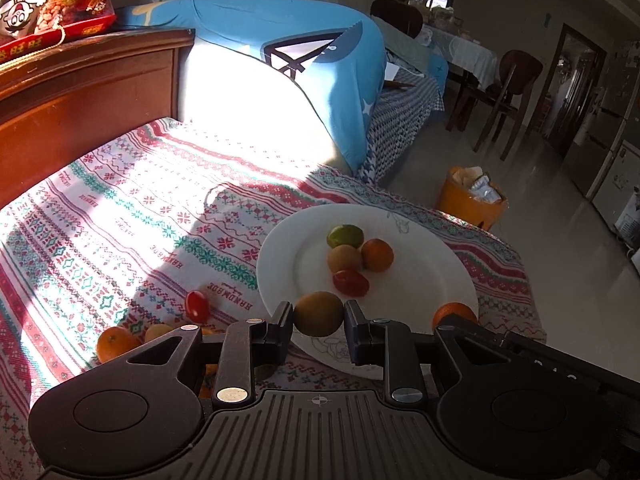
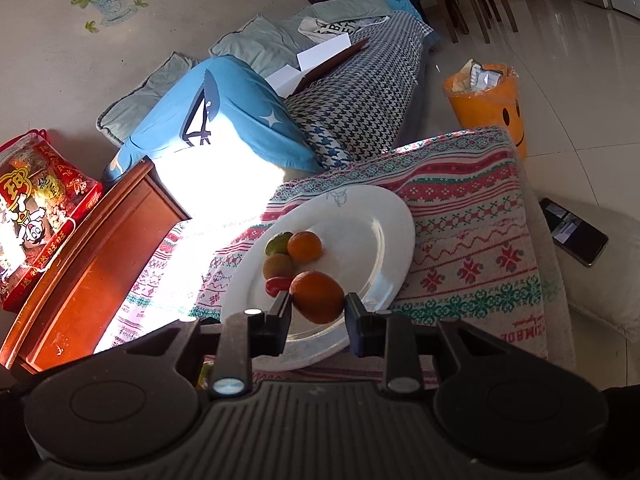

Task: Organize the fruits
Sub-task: 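Carry the yellowish fruit with the left tool while the right tool carries the orange to the plate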

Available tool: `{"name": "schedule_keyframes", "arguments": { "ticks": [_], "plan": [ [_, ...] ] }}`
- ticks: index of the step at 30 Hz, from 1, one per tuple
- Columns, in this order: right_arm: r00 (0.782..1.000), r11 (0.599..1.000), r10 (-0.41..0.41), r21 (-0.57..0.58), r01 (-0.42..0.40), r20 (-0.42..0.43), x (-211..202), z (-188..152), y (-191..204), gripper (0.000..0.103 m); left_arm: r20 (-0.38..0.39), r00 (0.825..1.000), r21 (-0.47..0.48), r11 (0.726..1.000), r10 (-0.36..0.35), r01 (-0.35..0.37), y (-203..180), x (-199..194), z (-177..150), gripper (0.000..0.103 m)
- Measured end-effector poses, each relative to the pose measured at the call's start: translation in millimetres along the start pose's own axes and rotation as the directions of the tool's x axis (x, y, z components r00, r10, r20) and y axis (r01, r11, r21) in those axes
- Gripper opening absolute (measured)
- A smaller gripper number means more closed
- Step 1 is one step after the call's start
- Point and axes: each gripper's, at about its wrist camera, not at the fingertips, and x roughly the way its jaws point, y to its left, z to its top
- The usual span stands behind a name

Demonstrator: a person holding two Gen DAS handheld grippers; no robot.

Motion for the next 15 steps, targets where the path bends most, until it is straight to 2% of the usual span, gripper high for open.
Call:
{"name": "schedule_keyframes", "arguments": {
  "ticks": [11, 15],
  "plan": [
    [0.999, 0.998, -0.040, 0.043, 0.040, -0.012, 18.9, 5.6, -7.5, 0.031, -0.034, 0.999, -0.014, 1.000, 0.016, -0.017, -6.0, 20.7, 16.3, 0.025],
    [0.999, 0.998, -0.046, 0.052, 0.046, -0.002, 19.0, 7.1, -8.4, 0.033, -0.018, 1.000, 0.001, 1.000, 0.025, -0.025, -9.7, 15.0, 22.6, 0.031]
  ]
}}
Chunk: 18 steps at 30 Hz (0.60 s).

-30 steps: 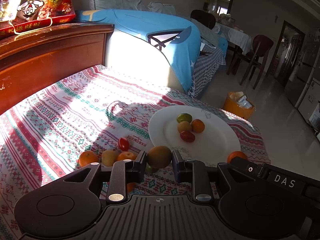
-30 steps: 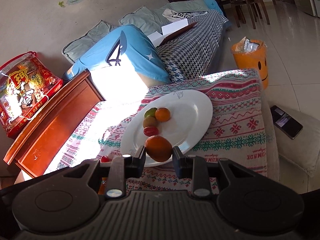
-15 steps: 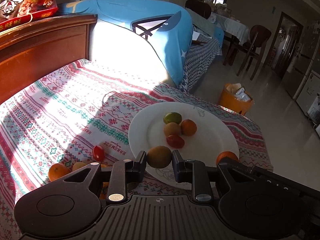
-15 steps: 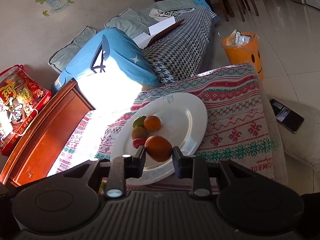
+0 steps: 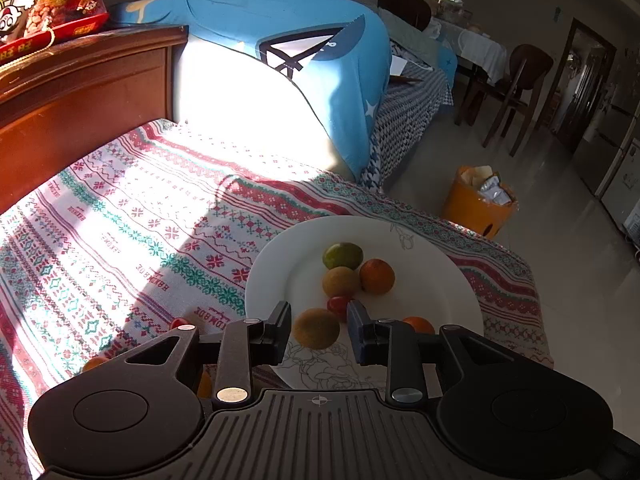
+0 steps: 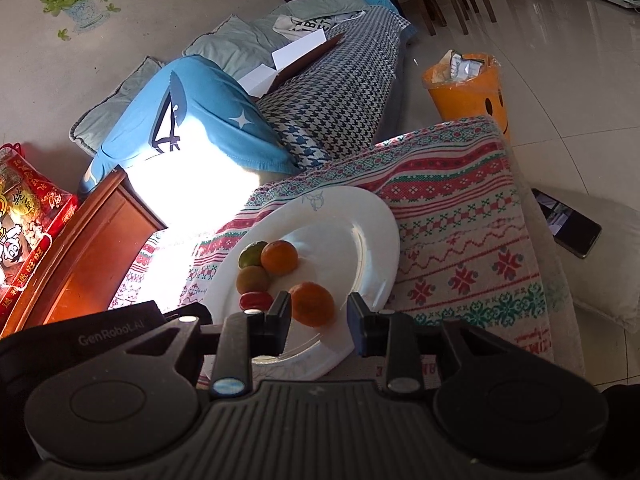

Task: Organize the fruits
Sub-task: 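Carry the yellowish fruit with the left tool while the right tool carries the orange to the plate, then open the left tool over the plate while the right tool releases the orange beside it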

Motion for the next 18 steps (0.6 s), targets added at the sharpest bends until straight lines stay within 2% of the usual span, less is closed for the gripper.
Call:
{"name": "schedule_keyframes", "arguments": {
  "ticks": [8, 18],
  "plan": [
    [0.999, 0.999, 0.011, -0.031, -0.010, 0.032, -12.7, 4.4, 6.4, 0.039, 0.009, 1.000, -0.003, 1.000, 0.019, -0.019, 8.9, -14.5, 3.1, 0.043],
    [1.000, 0.995, 0.002, -0.102, -0.001, 0.007, -22.6, -5.7, 13.6, 0.041, 0.018, 1.000, -0.011, 1.000, 0.022, -0.021, 27.9, -38.0, -3.5, 0.048]
  ]
}}
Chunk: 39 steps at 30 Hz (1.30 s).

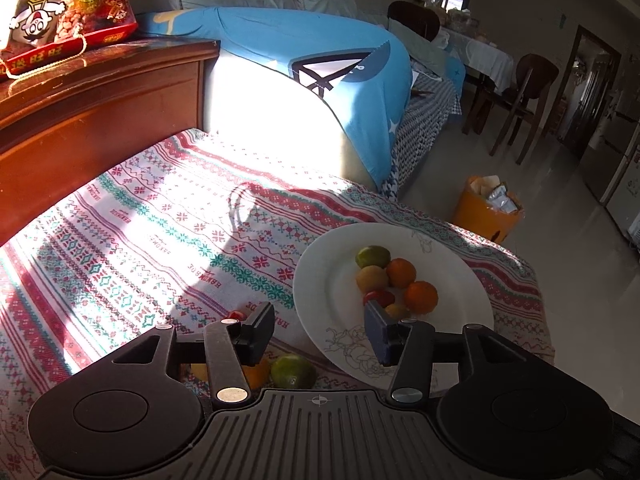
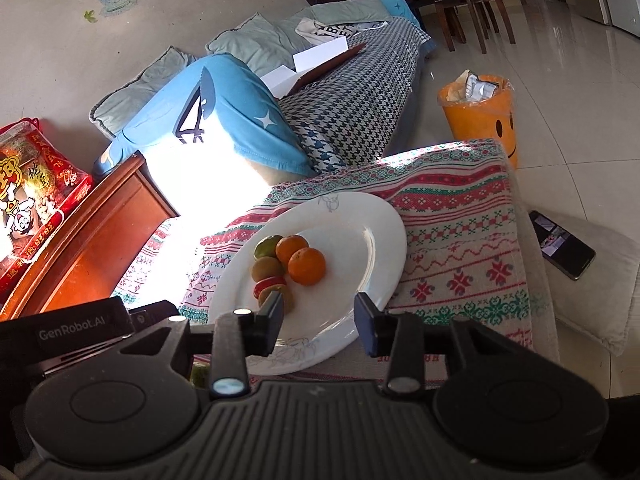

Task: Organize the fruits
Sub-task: 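Open the left tool over the plate while the right tool releases the orange beside it, then move both open tools from the plate back over the fruit pile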

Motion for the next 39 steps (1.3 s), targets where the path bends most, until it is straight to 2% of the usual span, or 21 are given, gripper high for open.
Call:
{"name": "schedule_keyframes", "arguments": {
  "ticks": [14, 30, 39],
  "plan": [
    [0.999, 0.993, -0.005, -0.114, 0.001, -0.036, -13.5, -15.3, 12.3, 0.042, 0.002, 1.000, 0.013, 1.000, 0.013, -0.013, 29.5, -24.8, -14.8, 0.051],
    [0.996, 0.973, 0.037, -0.223, -0.053, -0.076, -23.8, -34.5, 30.6, 0.044, -0.007, 0.993, -0.005, 0.993, 0.117, -0.117, 73.4, -35.4, -28.3, 0.052],
    [0.992, 0.969, 0.064, -0.231, -0.087, -0.104, -17.7, -41.7, 37.2, 0.044, -0.040, 0.990, -0.046, 0.989, 0.138, -0.140, 92.0, -28.9, -40.9, 0.052]
  ]
}}
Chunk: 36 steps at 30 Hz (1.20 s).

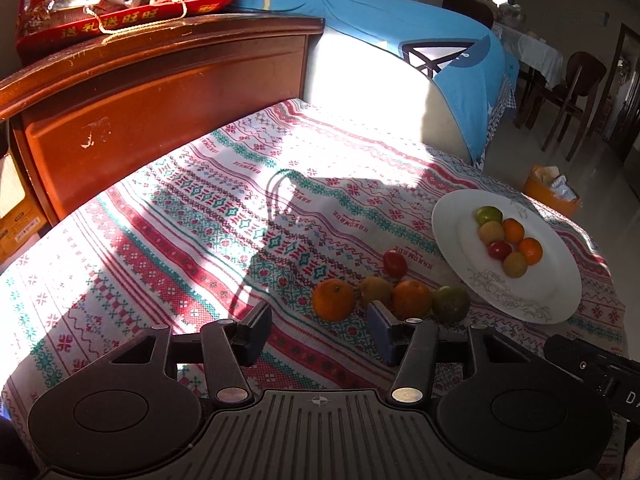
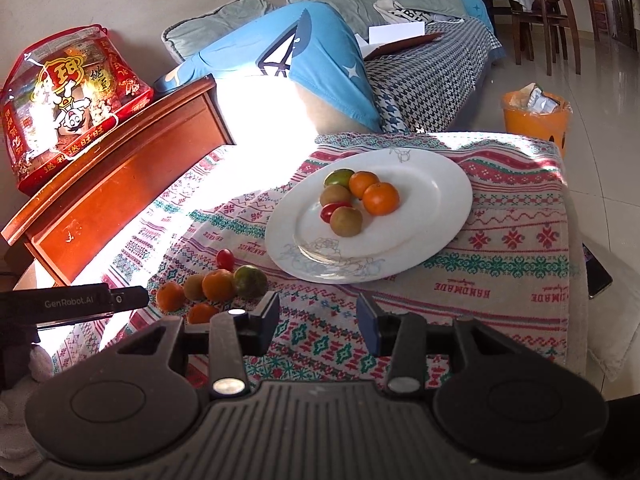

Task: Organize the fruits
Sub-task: 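Move both open tools from the plate back over the fruit pile, then grasp an orange with the left tool while the right tool grasps a green lime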

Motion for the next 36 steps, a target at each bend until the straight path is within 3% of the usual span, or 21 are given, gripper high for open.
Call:
{"name": "schedule_keyframes", "arguments": {
  "ticks": [14, 30, 36],
  "plan": [
    [0.996, 0.996, 0.083, -0.038, -0.084, -0.022, 26.3, -4.0, 23.6, 0.044, 0.011, 1.000, -0.002, 1.000, -0.011, 0.011, 2.3, 18.7, -4.4, 0.050],
    [0.996, 0.997, 0.081, -0.017, -0.081, -0.038, 64.8, 3.3, 38.1, 0.044, 0.015, 1.000, 0.002, 1.000, 0.007, -0.007, -3.6, 41.1, -1.6, 0.049],
    [0.996, 0.997, 0.073, -0.015, -0.073, -0.044, 74.6, 4.0, 40.7, 0.037, 0.016, 1.000, 0.022, 1.000, 0.010, -0.010, -9.1, 46.2, -2.2, 0.038]
  ]
}}
